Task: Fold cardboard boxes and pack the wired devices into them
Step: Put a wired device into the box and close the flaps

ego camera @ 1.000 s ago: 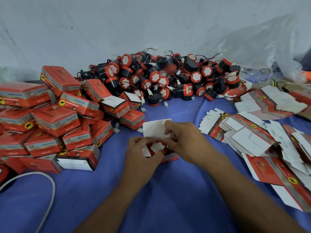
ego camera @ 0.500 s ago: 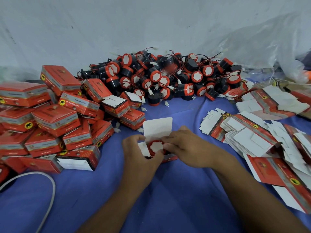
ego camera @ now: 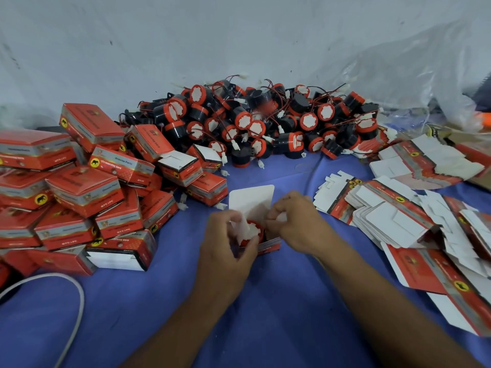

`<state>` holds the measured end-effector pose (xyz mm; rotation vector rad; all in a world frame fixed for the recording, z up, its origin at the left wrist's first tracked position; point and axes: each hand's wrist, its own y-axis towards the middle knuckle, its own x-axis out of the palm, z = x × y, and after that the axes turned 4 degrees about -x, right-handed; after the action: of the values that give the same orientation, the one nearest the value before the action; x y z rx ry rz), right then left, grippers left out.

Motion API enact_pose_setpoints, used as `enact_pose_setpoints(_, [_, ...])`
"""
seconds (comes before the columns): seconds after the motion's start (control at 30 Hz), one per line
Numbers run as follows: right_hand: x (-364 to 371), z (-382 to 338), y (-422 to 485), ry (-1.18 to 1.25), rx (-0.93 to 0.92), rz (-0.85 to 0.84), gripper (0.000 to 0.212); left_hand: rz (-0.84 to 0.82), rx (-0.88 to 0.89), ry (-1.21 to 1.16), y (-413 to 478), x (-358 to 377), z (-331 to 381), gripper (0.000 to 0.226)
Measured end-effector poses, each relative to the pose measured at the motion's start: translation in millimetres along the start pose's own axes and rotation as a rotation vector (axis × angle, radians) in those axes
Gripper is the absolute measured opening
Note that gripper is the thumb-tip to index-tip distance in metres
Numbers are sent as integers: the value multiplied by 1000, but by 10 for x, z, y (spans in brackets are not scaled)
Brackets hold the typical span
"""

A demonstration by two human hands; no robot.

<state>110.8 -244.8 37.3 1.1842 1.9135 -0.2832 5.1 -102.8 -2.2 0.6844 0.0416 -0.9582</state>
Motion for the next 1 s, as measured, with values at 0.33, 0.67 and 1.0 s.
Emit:
enact_pose_setpoints(0.33, [226, 11, -27, 140, 64, 265, 47, -47, 0, 223, 54, -3, -122, 18])
enact_pose_setpoints(0.67, [225, -5, -28, 418, -13, -17, 26, -94, -244, -236, 198, -105, -182, 71])
enact_pose_setpoints(1.0, [160, 202, -22, 211, -310, -310, 50, -339, -116, -18, 225, -324, -312, 30])
